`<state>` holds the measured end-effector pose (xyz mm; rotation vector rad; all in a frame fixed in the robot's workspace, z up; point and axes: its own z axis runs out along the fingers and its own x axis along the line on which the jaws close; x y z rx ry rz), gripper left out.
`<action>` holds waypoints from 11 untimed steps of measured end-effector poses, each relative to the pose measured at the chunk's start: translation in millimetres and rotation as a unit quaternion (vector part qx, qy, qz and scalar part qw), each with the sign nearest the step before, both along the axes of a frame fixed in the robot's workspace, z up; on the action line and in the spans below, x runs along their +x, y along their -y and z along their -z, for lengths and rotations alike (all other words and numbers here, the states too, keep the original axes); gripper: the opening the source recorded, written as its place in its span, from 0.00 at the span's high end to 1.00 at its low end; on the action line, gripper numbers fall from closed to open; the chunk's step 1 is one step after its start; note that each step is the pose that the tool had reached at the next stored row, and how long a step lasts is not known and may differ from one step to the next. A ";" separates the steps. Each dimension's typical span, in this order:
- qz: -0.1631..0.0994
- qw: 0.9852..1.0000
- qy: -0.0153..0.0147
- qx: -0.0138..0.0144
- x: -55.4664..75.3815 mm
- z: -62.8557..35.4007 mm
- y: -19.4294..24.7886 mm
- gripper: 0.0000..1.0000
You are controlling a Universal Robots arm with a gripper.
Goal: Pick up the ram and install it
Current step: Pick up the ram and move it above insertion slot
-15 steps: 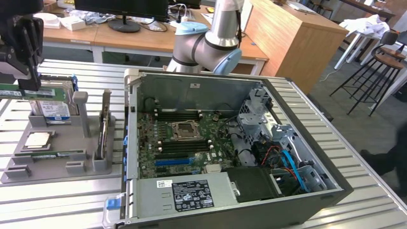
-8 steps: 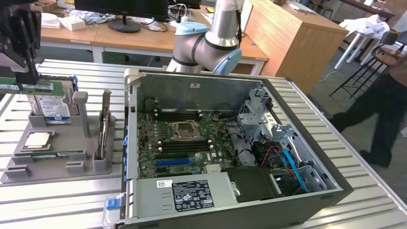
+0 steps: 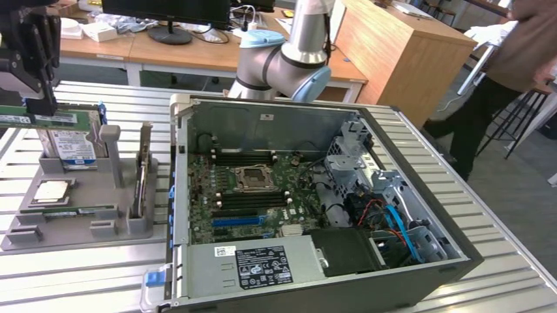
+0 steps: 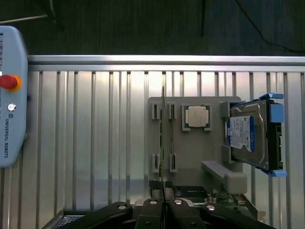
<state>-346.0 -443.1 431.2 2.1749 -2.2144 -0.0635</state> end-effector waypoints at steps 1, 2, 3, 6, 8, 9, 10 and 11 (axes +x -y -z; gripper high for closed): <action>0.000 1.000 0.000 0.000 1.8 0.0 0.0 0.89; 0.000 1.000 0.000 0.000 3.6 0.0 0.0 0.89; 0.000 1.000 0.000 0.000 5.6 0.1 0.0 0.89; 0.000 1.000 -0.001 0.000 12.2 0.0 0.0 0.89; 0.000 1.000 -0.001 0.000 17.0 0.0 0.0 0.89; -0.001 1.000 -0.001 0.000 19.4 0.0 0.0 0.89; -0.001 1.000 -0.001 0.000 21.8 0.0 0.0 0.89; -0.001 1.000 -0.001 0.000 24.0 0.1 0.0 0.89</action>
